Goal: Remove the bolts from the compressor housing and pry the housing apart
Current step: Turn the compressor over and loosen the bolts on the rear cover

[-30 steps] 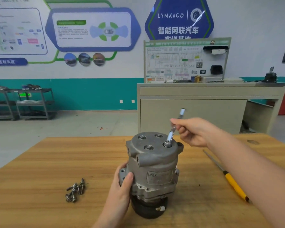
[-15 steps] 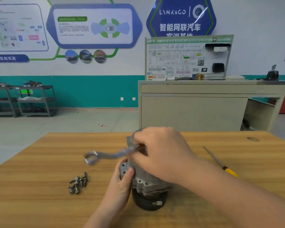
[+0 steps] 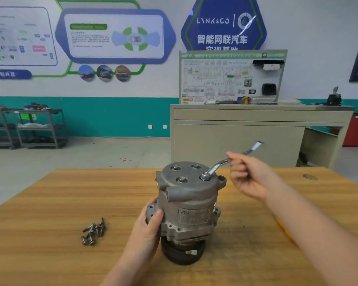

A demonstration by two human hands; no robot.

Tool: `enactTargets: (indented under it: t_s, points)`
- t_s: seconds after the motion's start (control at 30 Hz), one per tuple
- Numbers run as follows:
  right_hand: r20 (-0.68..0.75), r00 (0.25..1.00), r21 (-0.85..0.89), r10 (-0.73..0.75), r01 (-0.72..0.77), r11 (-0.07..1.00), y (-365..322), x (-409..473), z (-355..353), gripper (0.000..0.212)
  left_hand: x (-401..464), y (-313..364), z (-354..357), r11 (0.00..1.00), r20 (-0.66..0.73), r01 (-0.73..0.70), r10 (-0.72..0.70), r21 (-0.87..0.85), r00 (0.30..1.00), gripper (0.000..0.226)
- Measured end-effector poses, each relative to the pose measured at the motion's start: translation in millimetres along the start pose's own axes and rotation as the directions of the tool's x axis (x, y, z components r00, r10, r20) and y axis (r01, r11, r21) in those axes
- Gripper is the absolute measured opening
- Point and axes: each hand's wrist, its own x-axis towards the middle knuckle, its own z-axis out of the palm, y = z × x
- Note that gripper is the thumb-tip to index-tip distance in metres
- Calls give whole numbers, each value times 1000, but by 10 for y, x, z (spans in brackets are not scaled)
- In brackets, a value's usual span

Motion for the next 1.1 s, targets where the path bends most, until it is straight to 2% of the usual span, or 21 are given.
enactTargets:
  t_s: [0.1, 0.17, 0.2, 0.27, 0.33, 0.4, 0.43, 0.47, 0.57, 0.63, 0.7, 0.73, 0.77, 0.8, 0.83, 0.9, 0.93, 0.97, 1.0, 1.03, 1.1]
  points:
    - [-37, 985, -199, 171, -175, 964, -148, 293, 293, 17, -5, 36, -30, 999, 44, 39, -40, 30, 998, 110]
    - [-47, 971, -472, 236, -230, 851, -167, 430, 548, 17, -9, 58, -35, 998, 50, 51, -53, 35, 997, 112]
    - [-46, 965, -632, 259, -229, 740, -166, 462, 694, 18, -10, 65, -31, 998, 47, 52, -54, 38, 997, 113]
    - [-27, 962, -884, 270, -149, 442, -132, 453, 986, 22, -10, 78, -18, 998, 35, 52, -54, 35, 998, 117]
    - [76, 981, -994, 177, 62, 87, -28, 374, 1205, 26, -4, 84, -33, 999, 34, 51, -52, 17, 998, 119]
    - [293, 956, -909, 12, 282, -307, 147, 239, 1294, 28, -2, 88, -46, 998, 55, 56, -57, 13, 997, 119]
    - [399, 915, -828, -56, 333, -450, 248, 160, 1291, 30, -7, 95, -46, 998, 56, 59, -60, 15, 997, 119]
    - [470, 875, -776, -118, 346, -527, 334, 66, 1267, 31, -5, 98, -39, 998, 50, 61, -62, 19, 997, 118]
    - [604, 761, -712, -239, 380, -590, 504, -247, 1119, 40, -27, 114, 8, 998, 43, 57, -58, 32, 997, 114]
    - [722, 618, -650, -311, 453, -610, 589, -415, 971, 43, -50, 126, 7, 997, 31, 52, -53, 52, 998, 105]
    - [805, 441, -591, -396, 551, -589, 670, -565, 761, 46, -71, 130, -4, 996, 31, 39, -41, 80, 999, 84]
    - [806, 387, -588, -449, 616, -524, 706, -631, 636, 45, -83, 126, -6, 996, 31, 26, -29, 88, 999, 70]
    - [770, 373, -599, -518, 703, -383, 728, -687, 508, 45, -95, 119, -7, 997, 27, 25, -27, 72, 999, 60]
    - [699, 402, -596, -592, 785, -171, 732, -724, 380, 44, -104, 102, -18, 999, 27, 31, -32, 36, 999, 57]
    - [592, 464, -561, -659, 824, 75, 719, -743, 266, 44, -113, 90, -25, 999, 29, 37, -37, 4, 999, 57]
    - [329, 656, -420, -680, 746, 516, 659, -729, 114, 46, -101, 89, 0, 999, 47, 35, -35, -5, 998, 70]
    - [219, 752, -325, -621, 657, 681, 610, -682, 66, 43, -81, 103, 11, 999, 52, 42, -42, 7, 998, 87]
    - [147, 834, -210, -532, 552, 807, 554, -610, 25, 36, -69, 121, 26, 999, 62, 49, -49, 4, 997, 101]
    - [98, 895, -107, -435, 445, 889, 491, -527, -4, 28, -62, 122, 23, 999, 64, 51, -51, -7, 997, 109]
    - [52, 935, -52, -351, 353, 934, 418, -447, -24, 22, -57, 121, 17, 998, 56, 54, -53, -26, 997, 112]
    - [-35, 974, -55, -225, 223, 973, 255, -275, -40, 23, -38, 104, -12, 997, 62, 69, -66, -42, 996, 113]
